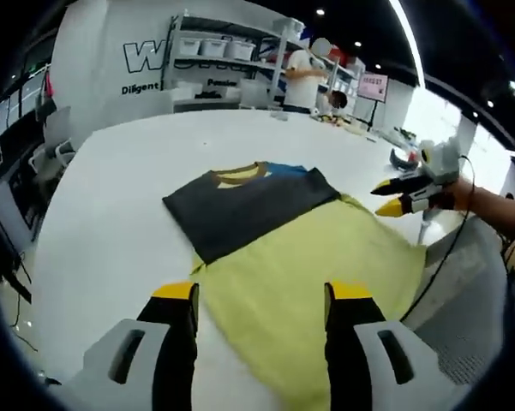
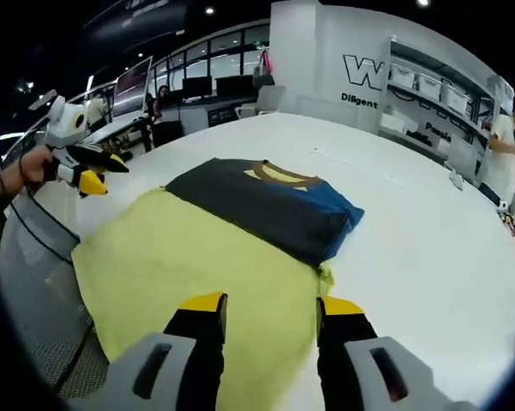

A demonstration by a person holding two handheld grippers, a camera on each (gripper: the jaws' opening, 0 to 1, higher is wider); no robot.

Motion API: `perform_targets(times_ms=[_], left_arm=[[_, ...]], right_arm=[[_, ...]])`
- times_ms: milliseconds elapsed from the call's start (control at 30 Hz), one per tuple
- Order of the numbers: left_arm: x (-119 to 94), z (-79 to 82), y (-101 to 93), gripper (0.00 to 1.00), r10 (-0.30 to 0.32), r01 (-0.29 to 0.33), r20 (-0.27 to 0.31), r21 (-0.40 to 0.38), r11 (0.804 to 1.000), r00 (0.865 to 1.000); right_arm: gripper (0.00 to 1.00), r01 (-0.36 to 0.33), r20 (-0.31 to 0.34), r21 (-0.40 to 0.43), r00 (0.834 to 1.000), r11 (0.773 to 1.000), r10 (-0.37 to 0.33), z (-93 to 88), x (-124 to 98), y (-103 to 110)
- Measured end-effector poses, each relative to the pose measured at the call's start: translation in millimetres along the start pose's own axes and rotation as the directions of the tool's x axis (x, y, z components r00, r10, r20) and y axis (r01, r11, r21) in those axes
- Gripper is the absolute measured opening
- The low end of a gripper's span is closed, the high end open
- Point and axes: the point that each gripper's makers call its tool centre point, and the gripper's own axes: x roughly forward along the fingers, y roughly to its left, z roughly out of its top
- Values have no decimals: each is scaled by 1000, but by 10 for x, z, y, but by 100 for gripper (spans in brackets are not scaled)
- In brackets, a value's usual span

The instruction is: Fold the garment on the visible template until the final outline fits inside the template.

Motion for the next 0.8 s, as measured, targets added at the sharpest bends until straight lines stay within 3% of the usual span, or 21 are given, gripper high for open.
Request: perform_targets(times_ms=[67, 100, 200, 233, 267, 300, 533, 667, 800], left_arm=[[-56, -24, -58, 54, -26, 26, -8, 54, 998, 1000], [-89, -3, -104, 54, -55, 54, 12, 39, 998, 998], [-119, -8, -117, 53, -60, 59, 7, 51, 997, 998], [-131, -9, -109, 53, -59, 59, 3, 89, 994, 998], [-160, -28, -85, 53, -54, 55, -13, 179, 982, 998], [-239, -57, -150, 53, -99, 100, -16, 175, 979, 995], [-301, -135, -216, 49, -122, 129, -46, 229, 965, 991], [-317, -257, -279, 49, -152, 177, -108, 289, 941, 982], [-306, -360, -297, 48, -165, 197, -133, 285, 938, 977]], right_arm=[[36, -9, -11, -20, 1000, 1000, 9, -65, -43, 12], [36, -14, -18, -24, 1000, 1000, 14, -95, -63, 18], [36, -24, -29, -25, 999, 999, 24, -133, -82, 29], [36, -31, -34, -28, 999, 999, 30, -154, -92, 38], [36, -53, -25, -46, 998, 998, 52, -158, -120, 82], [36, -73, -51, -67, 996, 995, 69, -224, -161, 120], [35, -100, -85, -78, 992, 992, 93, -341, -219, 135], [35, -165, -136, -194, 981, 967, 140, -446, -289, 219], [34, -195, -155, -202, 974, 960, 165, -507, -310, 257]])
